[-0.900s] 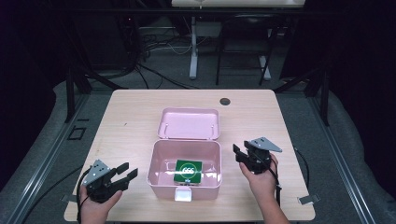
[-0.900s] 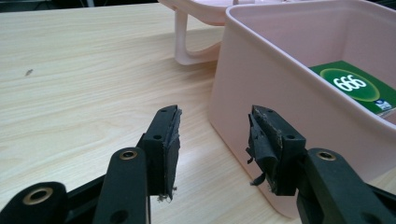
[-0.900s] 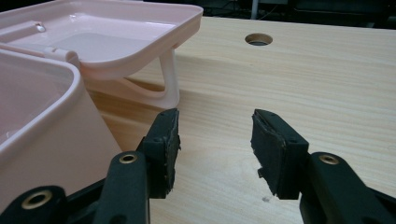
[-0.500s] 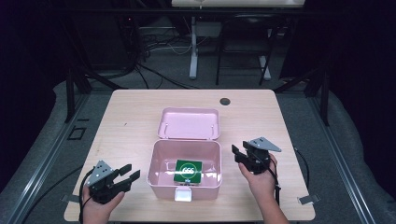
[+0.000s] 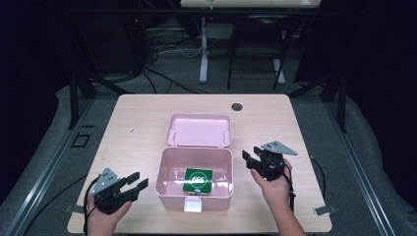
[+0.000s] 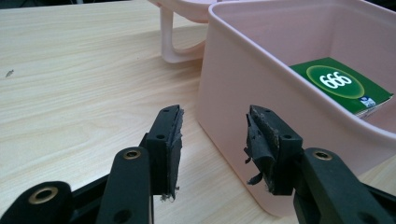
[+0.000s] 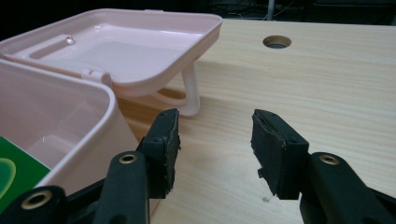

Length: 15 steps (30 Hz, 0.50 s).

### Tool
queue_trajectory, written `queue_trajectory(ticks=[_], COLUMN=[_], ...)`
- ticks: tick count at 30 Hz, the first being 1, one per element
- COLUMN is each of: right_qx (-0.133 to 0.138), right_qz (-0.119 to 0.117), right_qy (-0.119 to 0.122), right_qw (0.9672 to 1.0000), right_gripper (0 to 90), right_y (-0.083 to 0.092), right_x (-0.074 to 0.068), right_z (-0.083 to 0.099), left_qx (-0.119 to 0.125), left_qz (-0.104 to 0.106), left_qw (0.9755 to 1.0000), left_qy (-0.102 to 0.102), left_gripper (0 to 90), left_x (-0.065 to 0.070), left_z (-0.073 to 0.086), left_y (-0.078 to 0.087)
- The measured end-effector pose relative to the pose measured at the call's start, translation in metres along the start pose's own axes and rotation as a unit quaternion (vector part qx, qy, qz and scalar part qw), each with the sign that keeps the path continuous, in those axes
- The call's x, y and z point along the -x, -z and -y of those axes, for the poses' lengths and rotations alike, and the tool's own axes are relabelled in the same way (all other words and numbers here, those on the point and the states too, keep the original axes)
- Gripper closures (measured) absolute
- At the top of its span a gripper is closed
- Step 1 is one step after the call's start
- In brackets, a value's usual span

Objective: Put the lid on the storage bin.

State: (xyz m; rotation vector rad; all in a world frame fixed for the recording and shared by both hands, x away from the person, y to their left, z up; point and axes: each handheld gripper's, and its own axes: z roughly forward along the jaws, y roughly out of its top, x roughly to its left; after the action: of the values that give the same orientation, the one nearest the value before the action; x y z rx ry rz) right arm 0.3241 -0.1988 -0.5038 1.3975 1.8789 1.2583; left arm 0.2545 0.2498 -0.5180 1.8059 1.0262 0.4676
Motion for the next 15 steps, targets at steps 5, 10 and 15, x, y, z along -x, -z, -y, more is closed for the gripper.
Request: queue_trajectory(ticks=[5, 10, 15], right_qx=[-0.004, -0.005, -0.011], right_qz=[-0.002, -0.009, -0.018], right_qy=[-0.012, -0.010, -0.012], right_qw=[0.9999, 0.9999, 0.9997], right_gripper=[50.1, 50.6, 52.4], right_y=[-0.001, -0.003, -0.004], right_x=[0.000, -0.003, -0.005], right_z=[-0.009, -0.015, -0.021], left_qx=[0.001, 0.000, 0.008], left_qz=[0.004, 0.008, 0.013], left_qw=[1.0000, 1.0000, 0.9999], left_qy=[0.002, -0.001, 0.009], left_gripper=[56.1, 56.6, 56.7], left_x=[0.001, 0.004, 0.007], left_z=[-0.004, -0.011, -0.016], left_y=[0.000, 0.002, 0.004])
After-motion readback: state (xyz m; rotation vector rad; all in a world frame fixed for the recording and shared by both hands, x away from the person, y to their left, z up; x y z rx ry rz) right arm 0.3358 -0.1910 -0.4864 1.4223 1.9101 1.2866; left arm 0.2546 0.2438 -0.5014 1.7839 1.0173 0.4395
